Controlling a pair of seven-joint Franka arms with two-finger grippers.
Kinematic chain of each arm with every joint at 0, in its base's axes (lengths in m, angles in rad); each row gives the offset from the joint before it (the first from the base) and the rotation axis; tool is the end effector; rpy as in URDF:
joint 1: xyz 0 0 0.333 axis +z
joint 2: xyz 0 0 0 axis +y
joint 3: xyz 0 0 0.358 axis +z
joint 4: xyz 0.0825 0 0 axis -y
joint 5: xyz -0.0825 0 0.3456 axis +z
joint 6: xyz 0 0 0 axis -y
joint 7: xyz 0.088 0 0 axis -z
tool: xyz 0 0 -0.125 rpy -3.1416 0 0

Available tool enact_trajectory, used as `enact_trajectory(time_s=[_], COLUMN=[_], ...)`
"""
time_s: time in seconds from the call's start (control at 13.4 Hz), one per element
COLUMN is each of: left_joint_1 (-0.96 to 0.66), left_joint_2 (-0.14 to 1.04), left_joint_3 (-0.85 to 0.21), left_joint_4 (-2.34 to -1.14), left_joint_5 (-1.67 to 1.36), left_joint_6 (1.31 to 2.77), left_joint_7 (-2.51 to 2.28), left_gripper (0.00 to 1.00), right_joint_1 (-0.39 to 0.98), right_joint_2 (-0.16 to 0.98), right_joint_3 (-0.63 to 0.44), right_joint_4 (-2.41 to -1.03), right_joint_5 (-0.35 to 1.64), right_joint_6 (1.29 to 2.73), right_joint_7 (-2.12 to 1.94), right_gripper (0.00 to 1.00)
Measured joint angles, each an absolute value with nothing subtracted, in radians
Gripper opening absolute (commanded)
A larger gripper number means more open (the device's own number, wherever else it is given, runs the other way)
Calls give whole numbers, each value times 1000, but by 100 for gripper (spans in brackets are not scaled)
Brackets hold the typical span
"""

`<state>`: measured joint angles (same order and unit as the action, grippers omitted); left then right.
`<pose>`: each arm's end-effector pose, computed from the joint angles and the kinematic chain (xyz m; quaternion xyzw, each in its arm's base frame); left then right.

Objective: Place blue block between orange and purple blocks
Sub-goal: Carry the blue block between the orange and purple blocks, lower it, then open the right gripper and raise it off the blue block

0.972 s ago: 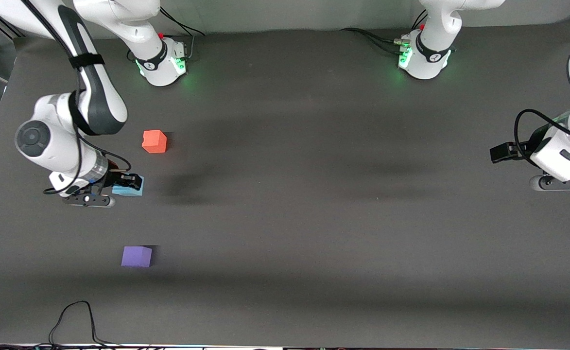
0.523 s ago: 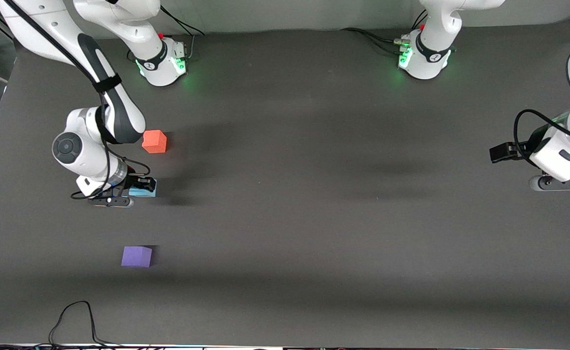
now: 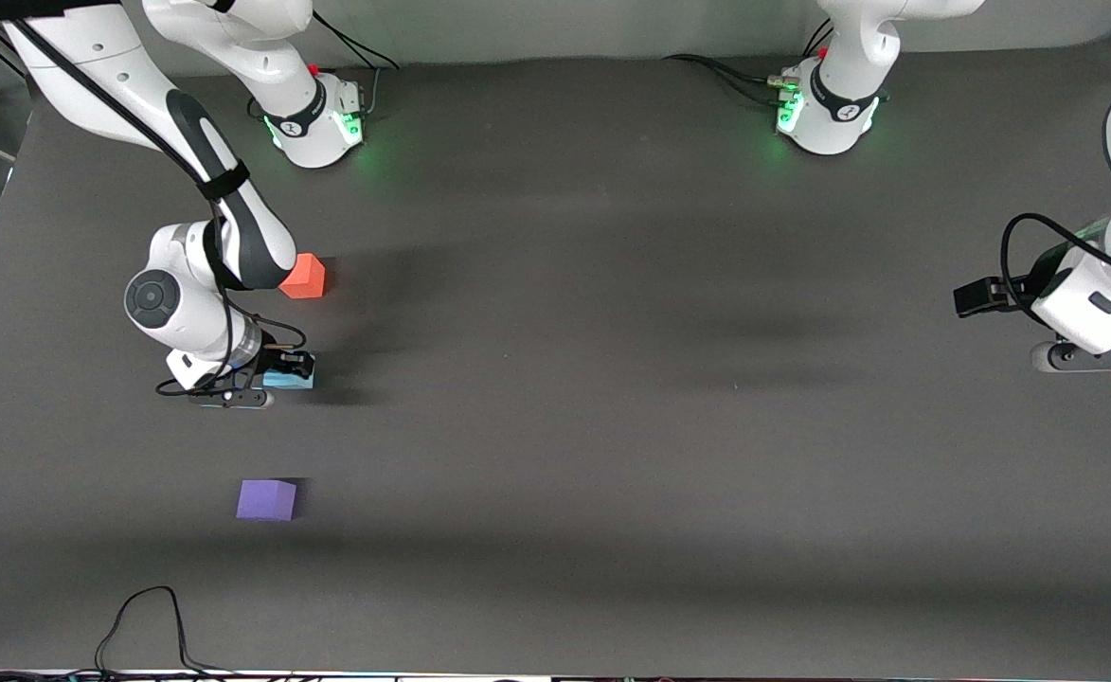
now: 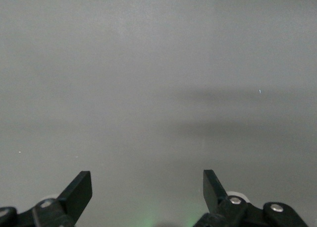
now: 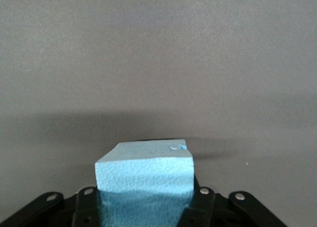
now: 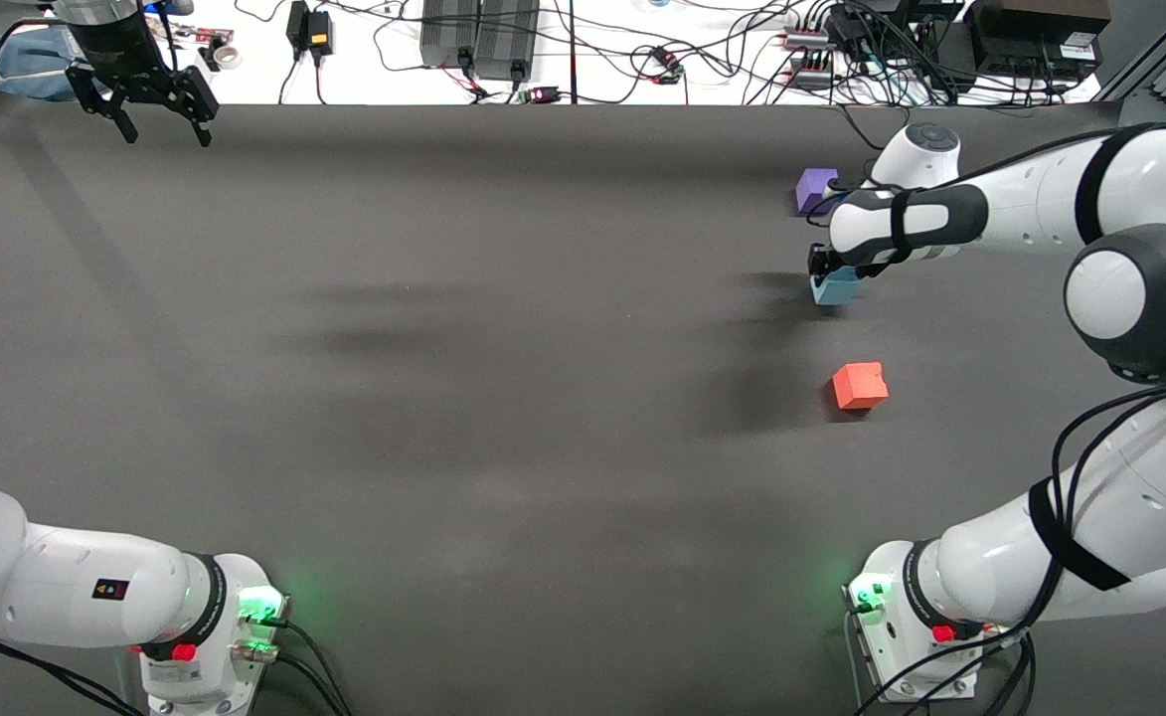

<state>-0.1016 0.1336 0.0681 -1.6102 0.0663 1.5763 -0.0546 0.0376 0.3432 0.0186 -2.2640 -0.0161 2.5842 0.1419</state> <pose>0.5499 -0.0126 0.5612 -0.9958 -0.0076 0.0817 0.0412 0.5294 0.0298 0.2600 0.9993 -0.0365 -0.0113 0.0022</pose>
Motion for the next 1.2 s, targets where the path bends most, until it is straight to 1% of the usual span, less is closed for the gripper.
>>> enact_trajectory(time_s=[0.15, 0.22, 0.3, 0.37, 0.75, 0.9, 1.05, 1.2], left_joint_1=[-102, -102, -102, -102, -103, -104, -104, -107], left_joint_2=[133, 133, 133, 133, 132, 132, 132, 132], left_joint_3=[67, 66, 65, 65, 64, 63, 63, 62], left_joint_4=[-1610, -1610, -1610, -1610, -1610, -1609, -1609, -1609], left_joint_5=[62, 57, 53, 51, 49, 49, 49, 48], left_joint_6=[1576, 1576, 1576, 1577, 1577, 1577, 1577, 1577], left_joint_7=[-54, -54, -54, -54, -54, -54, -54, -54], left_gripper=[100, 100, 100, 100, 100, 100, 100, 100], right_joint_1=[38, 38, 38, 38, 36, 33, 33, 32], right_joint_2=[365, 375, 383, 383, 381, 355, 285, 178], right_joint_3=[19, 19, 19, 19, 18, 15, 11, 4], right_joint_4=[-2264, -2264, -2264, -2264, -2261, -2255, -2243, -2230], right_joint_5=[-16, -16, -16, -16, -16, -16, -16, -16], right_joint_6=[2621, 2634, 2639, 2641, 2643, 2624, 2561, 2466], right_joint_7=[132, 129, 126, 124, 123, 123, 123, 123], right_gripper=[43, 46, 66, 100, 100, 100, 100, 100])
